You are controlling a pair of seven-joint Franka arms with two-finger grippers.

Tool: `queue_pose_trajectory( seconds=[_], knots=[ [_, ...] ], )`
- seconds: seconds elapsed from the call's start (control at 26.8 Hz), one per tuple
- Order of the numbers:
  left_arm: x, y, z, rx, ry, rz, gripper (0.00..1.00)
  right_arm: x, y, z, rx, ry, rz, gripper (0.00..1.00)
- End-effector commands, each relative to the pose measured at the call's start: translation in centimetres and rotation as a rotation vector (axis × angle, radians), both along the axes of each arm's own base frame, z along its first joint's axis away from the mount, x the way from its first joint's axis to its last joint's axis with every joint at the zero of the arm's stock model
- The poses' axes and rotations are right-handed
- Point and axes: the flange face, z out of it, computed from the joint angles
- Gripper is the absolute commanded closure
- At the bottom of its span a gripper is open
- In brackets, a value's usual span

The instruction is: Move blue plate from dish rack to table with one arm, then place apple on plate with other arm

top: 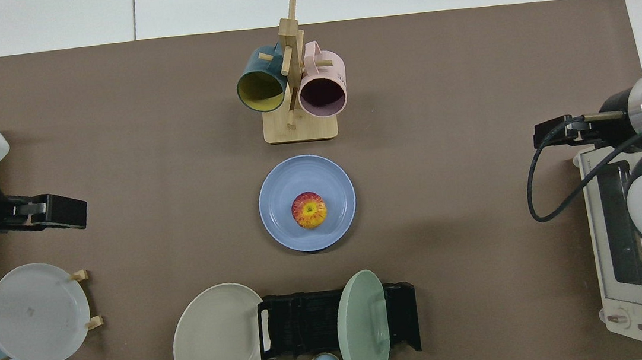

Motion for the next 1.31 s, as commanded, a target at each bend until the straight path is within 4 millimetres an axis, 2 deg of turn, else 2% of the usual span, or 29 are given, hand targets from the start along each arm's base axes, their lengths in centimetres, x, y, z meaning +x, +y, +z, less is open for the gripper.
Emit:
queue_pose_trajectory(
  seconds=[0.0,0.22,0.34,0.56,0.82,1.27],
  knots=[
    [-0.7,0.3,0.0,0.003,0.004,0.014,0.00,-0.4,0.1,-0.2,0.022,0.013,0.019,0.00],
    [-0.7,0.3,0.1,0.003,0.003,0.014,0.00,-0.2,0.0,0.1,0.007,0.001,0.022,0.00],
    [-0.7,0.3,0.1,0.002,0.002,0.014,0.00,-0.5,-0.2,1.2,0.006,0.000,0.020,0.00],
    [-0.7,0.3,0.0,0.003,0.003,0.014,0.00,-1.2,-2.5,3.2,0.004,0.041,-0.013,0.00],
    [-0.7,0.3,0.0,0.003,0.005,0.014,0.00,-1.3,-2.6,3.4,-0.098,0.049,0.058,0.00],
    [-0.7,0.3,0.1,0.002,0.002,0.014,0.00,-1.4,-3.0,3.9,-0.078,0.030,0.050,0.00]
  ],
)
